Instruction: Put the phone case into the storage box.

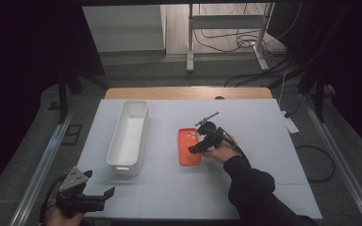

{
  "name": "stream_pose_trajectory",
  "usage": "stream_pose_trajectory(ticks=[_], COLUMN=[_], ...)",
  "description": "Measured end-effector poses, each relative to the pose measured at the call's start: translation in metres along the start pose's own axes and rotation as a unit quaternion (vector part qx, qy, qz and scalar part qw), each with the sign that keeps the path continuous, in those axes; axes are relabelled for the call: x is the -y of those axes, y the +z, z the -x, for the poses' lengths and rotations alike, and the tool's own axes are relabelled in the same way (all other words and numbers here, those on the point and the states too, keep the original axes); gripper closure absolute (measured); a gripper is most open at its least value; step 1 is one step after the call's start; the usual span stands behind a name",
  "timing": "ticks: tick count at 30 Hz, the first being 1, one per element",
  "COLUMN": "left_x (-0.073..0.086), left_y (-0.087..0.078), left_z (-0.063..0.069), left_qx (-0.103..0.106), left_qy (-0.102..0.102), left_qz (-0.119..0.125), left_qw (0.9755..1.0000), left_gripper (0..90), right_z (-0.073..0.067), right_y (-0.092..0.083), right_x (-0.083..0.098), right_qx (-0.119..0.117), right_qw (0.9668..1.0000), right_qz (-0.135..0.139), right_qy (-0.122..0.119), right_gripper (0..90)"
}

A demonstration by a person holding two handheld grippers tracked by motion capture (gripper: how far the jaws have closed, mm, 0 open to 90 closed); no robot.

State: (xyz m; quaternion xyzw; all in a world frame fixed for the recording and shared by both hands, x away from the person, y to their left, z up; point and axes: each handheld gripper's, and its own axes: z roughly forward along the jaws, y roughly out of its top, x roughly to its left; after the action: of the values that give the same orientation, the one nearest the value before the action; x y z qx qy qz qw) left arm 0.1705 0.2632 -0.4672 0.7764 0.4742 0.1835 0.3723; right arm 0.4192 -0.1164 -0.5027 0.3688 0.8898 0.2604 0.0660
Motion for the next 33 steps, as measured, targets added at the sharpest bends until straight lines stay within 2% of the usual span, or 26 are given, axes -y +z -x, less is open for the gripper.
stream_pose_trajectory(ticks=[8,14,16,19,23,26,28,30,33], left_x=[0.0000,0.0001,0.0000,-0.0001,-0.0001,-0.0003,-0.0003,-0.0003,-0.0003], left_y=[-0.0001,0.0001,0.0001,0.0002,0.0004,0.0005,0.0005,0.0005,0.0005], left_z=[0.0001,0.0002,0.0003,0.0005,0.0006,0.0007,0.0008,0.0009,0.0010], left_qx=[0.001,0.001,0.001,0.001,0.001,0.000,0.000,0.000,0.000], left_qy=[0.001,0.001,0.002,0.002,0.002,0.003,0.004,0.004,0.005], left_qz=[0.000,0.000,0.000,0.000,-0.001,-0.002,-0.002,-0.003,-0.003], left_qw=[1.0000,1.0000,1.0000,1.0000,1.0000,1.0000,1.0000,1.0000,1.0000], left_gripper=[2.5,2.6,2.5,2.5,2.6,2.5,2.6,2.6,2.6], right_z=[-0.0009,-0.0035,-0.0041,-0.0024,0.0010,0.0029,0.0025,0.0013,0.0008], right_y=[0.0079,0.0105,0.0106,0.0073,0.0035,0.0013,0.0011,0.0010,0.0008], right_x=[0.0040,0.0054,0.0071,0.0073,0.0072,0.0071,0.0068,0.0064,0.0056], right_qx=[0.012,0.030,0.035,0.030,0.026,0.016,0.014,0.003,-0.001], right_qw=[0.9998,0.9993,0.9990,0.9992,0.9994,0.9995,0.9995,0.9995,0.9995], right_qz=[-0.014,-0.020,-0.018,-0.013,-0.017,-0.023,-0.025,-0.027,-0.032], right_qy=[-0.004,-0.013,-0.020,-0.021,-0.014,-0.012,-0.012,-0.014,-0.002], right_gripper=[3.4,12.6,18.4,31.4,47.3,58.2,61.2,71.5,73.0])
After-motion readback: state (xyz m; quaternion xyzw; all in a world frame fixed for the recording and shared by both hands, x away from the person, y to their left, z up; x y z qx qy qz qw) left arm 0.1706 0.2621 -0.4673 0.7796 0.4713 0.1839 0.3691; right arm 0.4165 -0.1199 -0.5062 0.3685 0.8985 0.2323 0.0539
